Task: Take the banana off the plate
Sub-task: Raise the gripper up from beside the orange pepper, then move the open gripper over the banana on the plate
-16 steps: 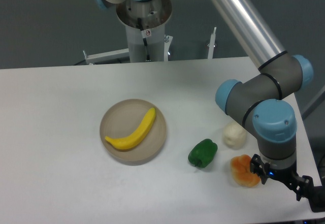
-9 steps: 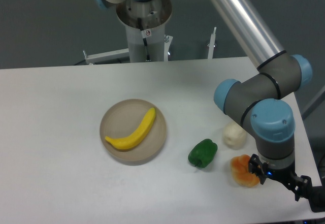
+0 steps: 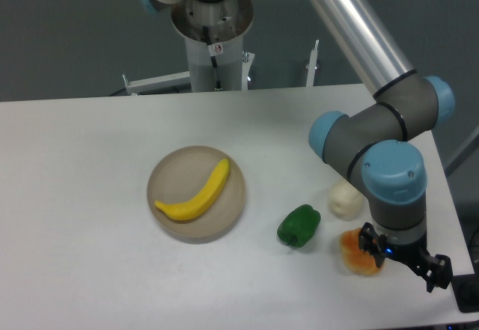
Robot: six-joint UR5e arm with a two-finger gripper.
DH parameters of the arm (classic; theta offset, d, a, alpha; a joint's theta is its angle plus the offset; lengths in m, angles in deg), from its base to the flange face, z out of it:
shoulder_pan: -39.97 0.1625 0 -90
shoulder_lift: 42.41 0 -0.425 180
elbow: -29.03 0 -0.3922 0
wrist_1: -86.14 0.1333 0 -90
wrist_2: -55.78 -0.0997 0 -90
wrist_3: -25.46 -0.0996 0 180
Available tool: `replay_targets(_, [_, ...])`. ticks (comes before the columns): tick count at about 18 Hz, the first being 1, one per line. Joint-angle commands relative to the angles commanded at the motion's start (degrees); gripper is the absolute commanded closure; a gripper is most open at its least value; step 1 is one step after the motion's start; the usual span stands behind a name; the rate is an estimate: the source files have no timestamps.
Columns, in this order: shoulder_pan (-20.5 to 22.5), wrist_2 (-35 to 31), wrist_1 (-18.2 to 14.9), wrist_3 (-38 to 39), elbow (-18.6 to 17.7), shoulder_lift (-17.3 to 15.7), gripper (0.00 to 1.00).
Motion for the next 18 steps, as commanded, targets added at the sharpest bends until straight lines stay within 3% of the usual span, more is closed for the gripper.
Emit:
replay_targets(12, [-1.93,0.00,-0.79,9.14,-18.36,-13.88,0.00])
replay_targets(14, [-3.16,0.09,-2.28,10.19,-21.79,-16.52,0.00])
replay_targets(18, [-6.58,0.17,-6.84,16.86,-24.88,-19.52,0.00])
